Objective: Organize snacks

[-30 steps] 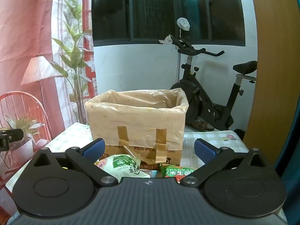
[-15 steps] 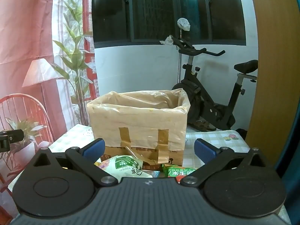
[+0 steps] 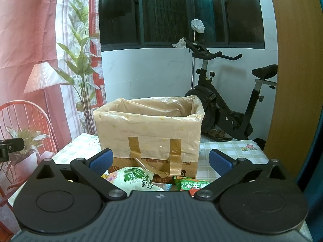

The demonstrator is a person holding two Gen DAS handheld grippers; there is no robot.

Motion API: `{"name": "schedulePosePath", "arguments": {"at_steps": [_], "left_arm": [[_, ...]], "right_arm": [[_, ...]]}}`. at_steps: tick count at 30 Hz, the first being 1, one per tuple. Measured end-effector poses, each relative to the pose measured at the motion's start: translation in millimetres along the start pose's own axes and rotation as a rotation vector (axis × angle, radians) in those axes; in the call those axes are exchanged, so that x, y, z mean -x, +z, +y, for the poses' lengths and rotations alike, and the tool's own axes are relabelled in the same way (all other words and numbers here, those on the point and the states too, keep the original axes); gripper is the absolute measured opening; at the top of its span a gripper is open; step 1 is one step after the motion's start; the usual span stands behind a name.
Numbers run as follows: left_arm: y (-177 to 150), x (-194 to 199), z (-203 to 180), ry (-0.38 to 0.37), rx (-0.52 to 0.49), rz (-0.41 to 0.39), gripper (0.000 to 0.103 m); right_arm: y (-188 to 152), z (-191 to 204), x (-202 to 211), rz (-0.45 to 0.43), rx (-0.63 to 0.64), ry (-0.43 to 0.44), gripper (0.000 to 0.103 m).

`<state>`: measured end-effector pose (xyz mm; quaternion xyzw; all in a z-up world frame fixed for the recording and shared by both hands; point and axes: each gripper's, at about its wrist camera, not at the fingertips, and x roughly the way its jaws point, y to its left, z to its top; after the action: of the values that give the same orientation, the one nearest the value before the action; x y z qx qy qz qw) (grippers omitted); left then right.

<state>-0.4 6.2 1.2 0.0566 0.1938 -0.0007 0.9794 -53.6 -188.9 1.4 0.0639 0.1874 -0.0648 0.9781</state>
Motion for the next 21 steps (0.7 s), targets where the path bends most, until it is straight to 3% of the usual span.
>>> {"name": "schedulePosePath", "arguments": {"at_steps": [21], "left_arm": [[-3.4,-0.2,-1.2,-0.007,0.009,0.005,0.102]], "right_arm": [[-0.1,0.0,-0.2,0.001,0.001,0.000,0.103]]}}
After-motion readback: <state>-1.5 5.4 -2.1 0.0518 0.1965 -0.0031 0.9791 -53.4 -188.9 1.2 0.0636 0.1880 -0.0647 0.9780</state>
